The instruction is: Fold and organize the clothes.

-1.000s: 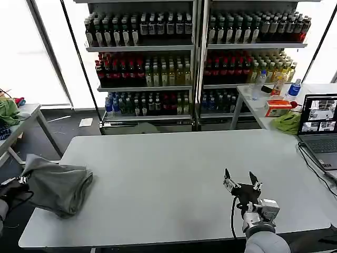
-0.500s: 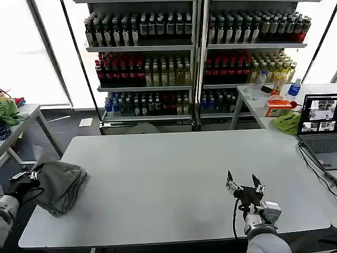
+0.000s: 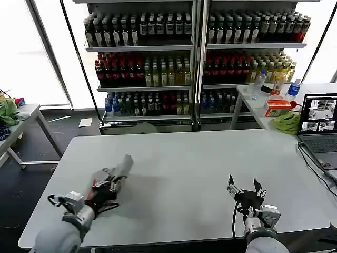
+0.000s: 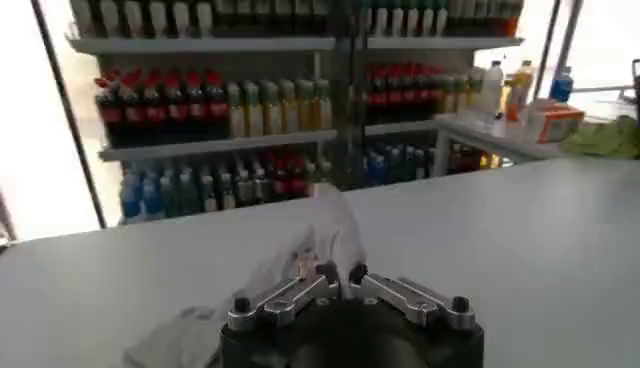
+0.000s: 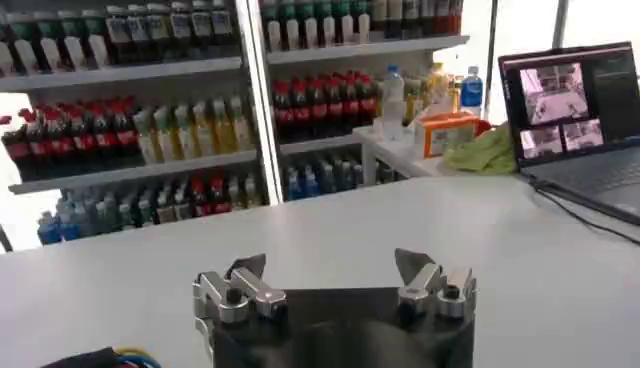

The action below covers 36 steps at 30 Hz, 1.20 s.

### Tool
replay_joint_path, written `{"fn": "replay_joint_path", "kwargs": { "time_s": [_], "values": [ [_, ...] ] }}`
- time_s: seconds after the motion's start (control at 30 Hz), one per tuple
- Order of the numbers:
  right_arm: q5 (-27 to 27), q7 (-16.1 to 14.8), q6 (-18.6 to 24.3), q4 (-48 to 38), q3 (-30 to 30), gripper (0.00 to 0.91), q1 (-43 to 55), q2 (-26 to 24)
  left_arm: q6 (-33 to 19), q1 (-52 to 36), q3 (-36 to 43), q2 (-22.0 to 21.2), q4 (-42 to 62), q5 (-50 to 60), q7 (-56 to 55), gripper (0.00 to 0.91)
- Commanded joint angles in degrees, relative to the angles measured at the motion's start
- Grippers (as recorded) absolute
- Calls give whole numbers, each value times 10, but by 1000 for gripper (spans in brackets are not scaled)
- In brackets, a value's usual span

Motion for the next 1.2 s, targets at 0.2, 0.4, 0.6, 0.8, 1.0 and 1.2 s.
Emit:
{"fn": "replay_joint_path", "kwargs": {
  "time_s": [0.2,0.4,0.6,0.8,1.0,1.2],
  "values": [
    [-16,-3,-5,-2,-4,907,-1,9,15,-113,171,-33,37,-28,-20,0],
    [-17,-2,-8,-5,-4,907,1,6,14,-159,195,-73,89,-59,-37,10],
    [-16,-4,-9,-13,-4,907,3,2,-18,-182,207,-109,119,-89,-30,907],
    [-16,-3,-8,-35,-15,907,15,5,-69,-169,200,-116,70,-244,-7,907],
    [-11,-3,-10,-43,-25,907,31,6,-67,-158,166,-92,59,-243,-27,907],
    [115,-2,-24,-46,-43,907,62,3,-52,-134,114,-71,29,-188,-52,907]
  ]
}}
